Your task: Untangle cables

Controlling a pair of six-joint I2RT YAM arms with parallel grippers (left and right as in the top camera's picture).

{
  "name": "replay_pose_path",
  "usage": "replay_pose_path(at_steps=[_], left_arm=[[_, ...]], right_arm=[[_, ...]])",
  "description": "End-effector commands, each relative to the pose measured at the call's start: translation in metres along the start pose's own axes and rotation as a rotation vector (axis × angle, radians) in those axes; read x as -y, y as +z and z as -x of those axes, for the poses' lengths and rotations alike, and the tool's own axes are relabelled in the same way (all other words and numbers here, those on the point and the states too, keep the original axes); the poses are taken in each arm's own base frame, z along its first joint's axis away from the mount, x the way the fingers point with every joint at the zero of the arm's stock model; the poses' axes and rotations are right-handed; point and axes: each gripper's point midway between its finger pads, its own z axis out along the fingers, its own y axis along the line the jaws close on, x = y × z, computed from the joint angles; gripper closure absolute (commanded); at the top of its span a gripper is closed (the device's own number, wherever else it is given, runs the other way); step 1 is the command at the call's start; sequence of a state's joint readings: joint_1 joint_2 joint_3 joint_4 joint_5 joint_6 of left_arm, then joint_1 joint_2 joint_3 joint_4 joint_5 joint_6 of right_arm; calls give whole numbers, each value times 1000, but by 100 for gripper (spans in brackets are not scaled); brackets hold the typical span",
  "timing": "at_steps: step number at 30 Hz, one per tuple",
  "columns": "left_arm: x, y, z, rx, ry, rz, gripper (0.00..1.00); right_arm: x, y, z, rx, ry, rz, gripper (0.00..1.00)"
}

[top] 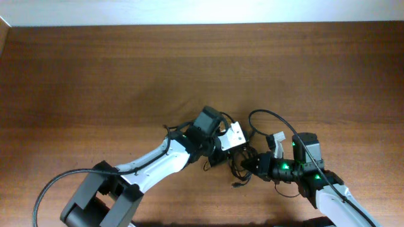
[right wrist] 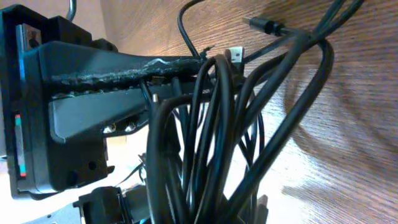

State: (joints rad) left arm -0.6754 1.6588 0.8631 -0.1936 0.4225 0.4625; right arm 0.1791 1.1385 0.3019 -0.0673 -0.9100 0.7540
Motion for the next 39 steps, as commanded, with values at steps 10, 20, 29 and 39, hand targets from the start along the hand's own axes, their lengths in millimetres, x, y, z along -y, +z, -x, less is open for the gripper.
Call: replay_pose_path(at_steps=[10,20,29,39], left_arm=[[-125,-211,32,451,-715,533,100],[-66,-186,31,336,-495,250,100],[7,-204,88,557,-304,-230,100],[-19,-255,95,724,-197,-175,100]], right_arm=[[17,-1,12,66,-90,-96,80],[-91,-17,19,17,-229,352,67],[-95,7,50,260,-158,245,60],[14,13,59,375,41,-207,69]])
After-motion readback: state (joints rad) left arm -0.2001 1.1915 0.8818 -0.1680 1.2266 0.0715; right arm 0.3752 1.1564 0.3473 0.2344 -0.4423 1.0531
